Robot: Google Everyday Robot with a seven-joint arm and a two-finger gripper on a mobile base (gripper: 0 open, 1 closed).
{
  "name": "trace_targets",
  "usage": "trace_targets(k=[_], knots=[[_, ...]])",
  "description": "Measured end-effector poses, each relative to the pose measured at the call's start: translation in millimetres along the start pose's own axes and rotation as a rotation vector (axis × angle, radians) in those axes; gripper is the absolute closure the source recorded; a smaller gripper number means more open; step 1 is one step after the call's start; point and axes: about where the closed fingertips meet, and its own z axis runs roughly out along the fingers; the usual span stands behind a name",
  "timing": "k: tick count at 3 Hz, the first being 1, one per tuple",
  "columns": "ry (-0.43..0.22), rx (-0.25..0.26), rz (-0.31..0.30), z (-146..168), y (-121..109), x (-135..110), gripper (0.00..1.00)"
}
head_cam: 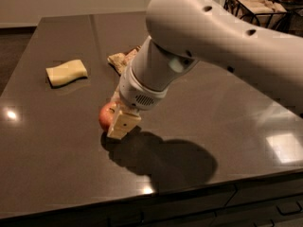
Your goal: Move apple near sponge
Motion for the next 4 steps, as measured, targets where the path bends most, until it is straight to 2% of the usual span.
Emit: trace_targets(k=[1,2,4], knots=[[-0.005,0.051,0.011,-3,-27,-27,1.00],[-0.002,0.088,0.029,2,-60,-52,1.00],[0.041,0.085,0.080,37,-117,-81,1.00]])
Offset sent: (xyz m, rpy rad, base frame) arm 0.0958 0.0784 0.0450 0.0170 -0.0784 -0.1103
